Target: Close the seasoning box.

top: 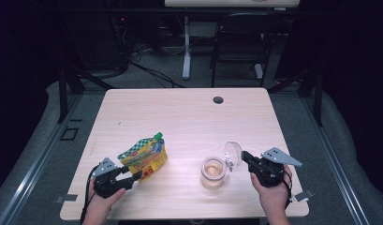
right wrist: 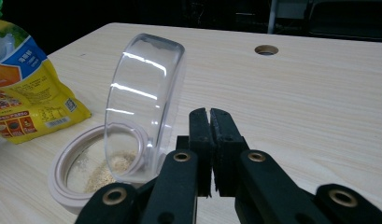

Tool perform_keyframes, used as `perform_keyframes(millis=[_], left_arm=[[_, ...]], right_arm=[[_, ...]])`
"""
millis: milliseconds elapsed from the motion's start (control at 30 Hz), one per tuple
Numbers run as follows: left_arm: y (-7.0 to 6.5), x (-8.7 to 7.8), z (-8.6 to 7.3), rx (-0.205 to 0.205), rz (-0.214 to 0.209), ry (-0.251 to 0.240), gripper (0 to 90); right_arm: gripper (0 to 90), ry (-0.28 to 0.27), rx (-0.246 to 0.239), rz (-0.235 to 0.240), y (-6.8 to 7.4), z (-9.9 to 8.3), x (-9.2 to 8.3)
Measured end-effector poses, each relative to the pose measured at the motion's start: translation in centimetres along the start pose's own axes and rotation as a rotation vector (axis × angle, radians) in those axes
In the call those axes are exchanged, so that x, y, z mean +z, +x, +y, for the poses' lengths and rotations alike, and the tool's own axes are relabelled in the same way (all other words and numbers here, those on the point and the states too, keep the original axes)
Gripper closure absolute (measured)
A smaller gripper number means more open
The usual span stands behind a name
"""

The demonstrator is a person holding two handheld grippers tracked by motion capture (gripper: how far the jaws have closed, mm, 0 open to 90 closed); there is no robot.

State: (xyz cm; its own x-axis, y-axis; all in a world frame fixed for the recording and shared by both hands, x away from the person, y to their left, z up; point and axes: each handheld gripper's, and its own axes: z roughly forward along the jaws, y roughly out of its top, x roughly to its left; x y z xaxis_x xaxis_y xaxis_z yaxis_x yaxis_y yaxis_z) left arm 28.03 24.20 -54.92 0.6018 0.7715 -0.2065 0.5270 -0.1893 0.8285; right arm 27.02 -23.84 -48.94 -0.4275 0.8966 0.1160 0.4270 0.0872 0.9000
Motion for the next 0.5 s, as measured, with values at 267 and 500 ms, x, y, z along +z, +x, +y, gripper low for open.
perform_keyframes(millis=[267,500], left_arm=[[-0.01,0.12,0.00,0.006,-0.002,0.008,46.0],[0.00,0.12,0.00,0.006,-0.004,0.008,46.0]], right_arm=[[88.2,0.001,-0.010,0.014,0.46,0.07,0.03],[87.9,-0.001,-0.017,0.025,0.83,0.03,0.20]])
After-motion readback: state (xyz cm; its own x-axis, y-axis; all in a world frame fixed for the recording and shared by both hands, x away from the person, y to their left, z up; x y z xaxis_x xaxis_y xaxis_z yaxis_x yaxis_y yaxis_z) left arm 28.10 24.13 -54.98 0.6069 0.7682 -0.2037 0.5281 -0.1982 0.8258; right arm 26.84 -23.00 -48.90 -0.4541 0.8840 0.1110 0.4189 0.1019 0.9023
